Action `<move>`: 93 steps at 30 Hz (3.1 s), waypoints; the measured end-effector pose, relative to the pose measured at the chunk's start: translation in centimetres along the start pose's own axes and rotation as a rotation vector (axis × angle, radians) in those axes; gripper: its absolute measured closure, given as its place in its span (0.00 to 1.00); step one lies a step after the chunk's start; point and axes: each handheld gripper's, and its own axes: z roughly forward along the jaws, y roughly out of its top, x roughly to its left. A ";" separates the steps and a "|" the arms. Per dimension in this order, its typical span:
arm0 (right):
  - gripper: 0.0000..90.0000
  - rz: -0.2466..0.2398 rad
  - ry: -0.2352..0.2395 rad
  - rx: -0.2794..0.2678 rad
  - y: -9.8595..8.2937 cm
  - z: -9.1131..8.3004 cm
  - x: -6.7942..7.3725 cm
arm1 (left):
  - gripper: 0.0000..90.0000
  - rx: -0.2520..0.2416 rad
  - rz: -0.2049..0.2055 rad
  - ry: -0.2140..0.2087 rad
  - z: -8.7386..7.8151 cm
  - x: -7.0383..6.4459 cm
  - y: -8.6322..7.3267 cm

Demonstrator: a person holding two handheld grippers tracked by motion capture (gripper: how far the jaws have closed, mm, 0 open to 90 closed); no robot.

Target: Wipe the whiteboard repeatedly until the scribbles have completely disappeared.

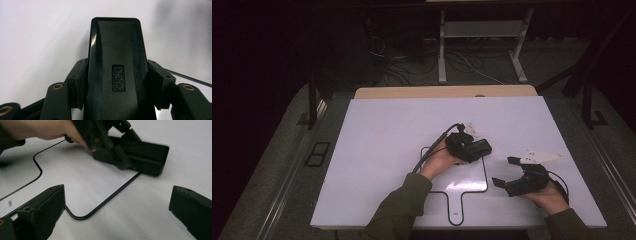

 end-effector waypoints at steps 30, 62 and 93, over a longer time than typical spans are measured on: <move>0.00 0.000 0.002 0.002 0.0 0.0 0.0 | 0.44 0.015 0.038 -0.039 -0.4 -1.1 -0.4; 0.00 -0.005 0.003 0.005 0.0 0.2 0.0 | 0.44 0.003 0.037 -0.028 0.0 -1.8 -0.1; 0.00 -0.002 0.006 0.003 0.0 0.0 0.0 | 0.43 0.031 0.011 0.013 -1.5 0.1 -1.2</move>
